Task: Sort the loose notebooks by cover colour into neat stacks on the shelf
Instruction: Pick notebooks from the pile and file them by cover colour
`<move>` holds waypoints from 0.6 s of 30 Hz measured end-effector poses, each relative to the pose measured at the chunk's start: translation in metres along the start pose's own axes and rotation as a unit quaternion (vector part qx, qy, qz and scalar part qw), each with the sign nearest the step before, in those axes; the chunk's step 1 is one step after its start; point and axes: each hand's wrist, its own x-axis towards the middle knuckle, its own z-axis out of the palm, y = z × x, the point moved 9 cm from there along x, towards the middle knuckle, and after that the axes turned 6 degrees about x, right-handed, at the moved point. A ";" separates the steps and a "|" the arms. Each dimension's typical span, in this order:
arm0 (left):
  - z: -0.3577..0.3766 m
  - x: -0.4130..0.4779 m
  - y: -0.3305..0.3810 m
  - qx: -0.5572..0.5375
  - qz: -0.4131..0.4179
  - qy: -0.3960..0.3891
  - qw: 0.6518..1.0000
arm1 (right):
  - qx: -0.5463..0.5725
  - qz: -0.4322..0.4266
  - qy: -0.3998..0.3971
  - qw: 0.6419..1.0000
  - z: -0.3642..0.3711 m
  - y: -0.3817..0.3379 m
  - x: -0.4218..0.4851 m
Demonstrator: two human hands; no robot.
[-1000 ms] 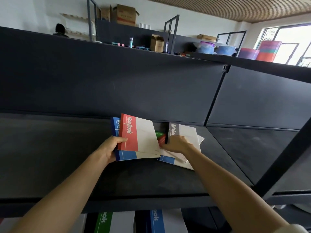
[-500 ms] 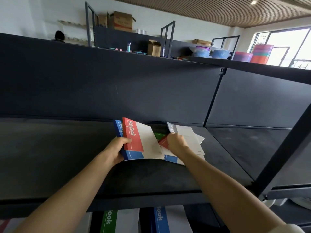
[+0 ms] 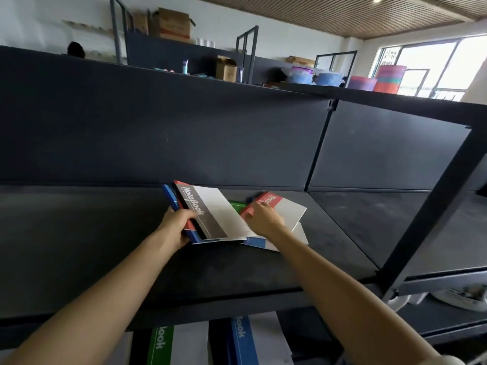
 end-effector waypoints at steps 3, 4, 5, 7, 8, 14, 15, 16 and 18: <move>-0.009 0.003 0.002 0.007 0.001 -0.002 1.000 | -0.082 0.054 -0.073 0.992 0.019 0.041 0.010; -0.012 0.002 0.002 0.013 0.000 -0.003 1.000 | -0.103 0.038 -0.089 0.990 0.020 0.043 0.011; -0.014 0.002 0.002 0.015 -0.001 -0.002 1.000 | -0.124 0.013 -0.103 0.987 0.020 0.040 0.010; -0.018 0.002 0.001 0.012 -0.002 0.004 1.000 | -0.167 -0.034 -0.128 0.977 0.017 0.031 0.007; -0.019 0.002 0.000 0.011 0.000 0.007 1.000 | -0.198 -0.053 -0.133 0.970 0.015 0.026 0.004; -0.029 0.002 -0.007 -0.011 -0.015 0.020 1.000 | -0.351 -0.169 -0.018 0.921 0.014 -0.010 -0.009; -0.029 0.001 -0.008 -0.009 -0.015 0.019 1.000 | -0.345 -0.168 -0.002 0.923 0.013 -0.012 -0.011; -0.030 0.000 -0.009 -0.006 -0.014 0.015 1.000 | -0.338 -0.162 0.007 0.927 0.012 -0.013 -0.010; -0.029 -0.001 -0.009 -0.005 -0.015 0.007 1.000 | -0.306 -0.131 0.026 0.943 0.001 -0.015 -0.009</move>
